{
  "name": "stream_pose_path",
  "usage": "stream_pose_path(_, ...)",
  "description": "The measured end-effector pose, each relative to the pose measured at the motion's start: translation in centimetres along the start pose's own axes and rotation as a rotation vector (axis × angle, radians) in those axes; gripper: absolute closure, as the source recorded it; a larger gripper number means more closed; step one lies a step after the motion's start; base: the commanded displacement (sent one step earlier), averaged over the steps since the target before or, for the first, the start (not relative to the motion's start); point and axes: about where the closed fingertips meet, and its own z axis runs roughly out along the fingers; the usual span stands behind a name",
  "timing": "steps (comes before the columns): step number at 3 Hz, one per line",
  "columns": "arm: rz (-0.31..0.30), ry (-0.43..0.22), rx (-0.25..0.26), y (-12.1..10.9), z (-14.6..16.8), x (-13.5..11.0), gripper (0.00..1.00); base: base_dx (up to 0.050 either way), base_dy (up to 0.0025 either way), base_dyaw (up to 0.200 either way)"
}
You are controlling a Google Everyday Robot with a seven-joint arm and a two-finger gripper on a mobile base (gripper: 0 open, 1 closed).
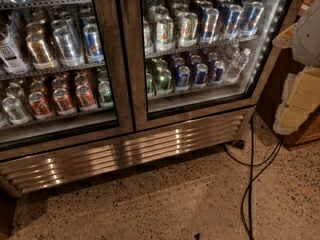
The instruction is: Open left fridge door
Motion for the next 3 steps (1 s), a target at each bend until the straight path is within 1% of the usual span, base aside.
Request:
stream_pose_path(1, 0.000, 0.000, 0.000, 0.00, 0.00, 0.00, 0.00, 0.039, 0.00241, 0.122)
stream_pose_path(3, 0.000, 0.000, 0.000, 0.00, 0.00, 0.00, 0.00, 0.048, -0.00003, 0.001)
